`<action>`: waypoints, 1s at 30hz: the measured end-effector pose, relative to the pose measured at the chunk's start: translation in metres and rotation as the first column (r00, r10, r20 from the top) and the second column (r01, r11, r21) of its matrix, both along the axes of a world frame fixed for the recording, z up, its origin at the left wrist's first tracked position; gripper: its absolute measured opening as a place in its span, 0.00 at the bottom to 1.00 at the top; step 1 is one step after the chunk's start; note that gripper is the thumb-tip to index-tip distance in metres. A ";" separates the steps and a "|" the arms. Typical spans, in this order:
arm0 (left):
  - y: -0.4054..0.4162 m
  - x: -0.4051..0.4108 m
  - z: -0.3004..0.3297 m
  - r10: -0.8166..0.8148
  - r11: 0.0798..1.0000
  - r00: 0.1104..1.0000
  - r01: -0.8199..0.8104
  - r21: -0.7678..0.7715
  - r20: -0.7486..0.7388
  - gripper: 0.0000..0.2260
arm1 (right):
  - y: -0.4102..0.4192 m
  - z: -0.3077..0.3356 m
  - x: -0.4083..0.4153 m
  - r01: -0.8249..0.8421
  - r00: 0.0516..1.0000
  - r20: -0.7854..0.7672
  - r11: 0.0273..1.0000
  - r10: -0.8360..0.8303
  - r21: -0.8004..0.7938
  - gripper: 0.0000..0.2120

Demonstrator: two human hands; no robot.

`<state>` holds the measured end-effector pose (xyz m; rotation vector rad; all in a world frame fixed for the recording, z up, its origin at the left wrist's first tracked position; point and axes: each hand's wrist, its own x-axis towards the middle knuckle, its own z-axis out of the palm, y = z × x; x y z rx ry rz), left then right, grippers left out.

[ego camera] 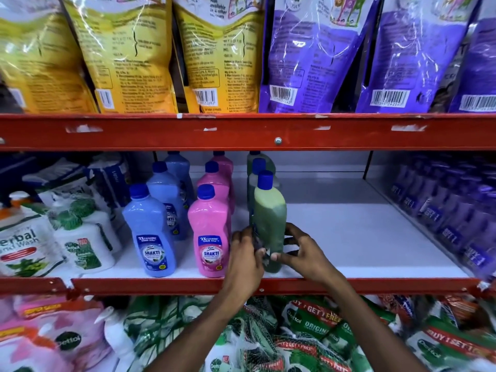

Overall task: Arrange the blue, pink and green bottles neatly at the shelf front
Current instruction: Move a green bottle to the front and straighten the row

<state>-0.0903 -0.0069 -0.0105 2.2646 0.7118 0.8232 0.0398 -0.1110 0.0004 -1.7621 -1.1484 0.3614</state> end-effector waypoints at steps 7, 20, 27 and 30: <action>-0.009 0.002 0.001 0.002 1.000 1.000 -0.002 0.006 0.007 0.14 | -0.003 0.003 0.016 -0.072 0.996 -0.067 0.993 0.066 -0.091 0.26; 0.003 0.001 -0.007 -0.049 0.994 0.997 0.043 -0.097 -0.065 0.18 | -0.012 -0.012 -0.003 0.123 0.991 0.051 0.990 -0.120 -0.064 0.20; -0.001 -0.011 -0.007 -0.072 0.995 0.993 0.066 -0.070 -0.090 0.15 | -0.017 -0.014 -0.012 0.140 0.990 0.038 0.988 -0.138 -0.063 0.18; -0.002 -0.013 -0.005 -0.078 0.995 0.993 0.072 -0.072 -0.087 0.15 | -0.018 -0.014 -0.014 0.145 0.989 0.041 0.988 -0.142 -0.060 0.18</action>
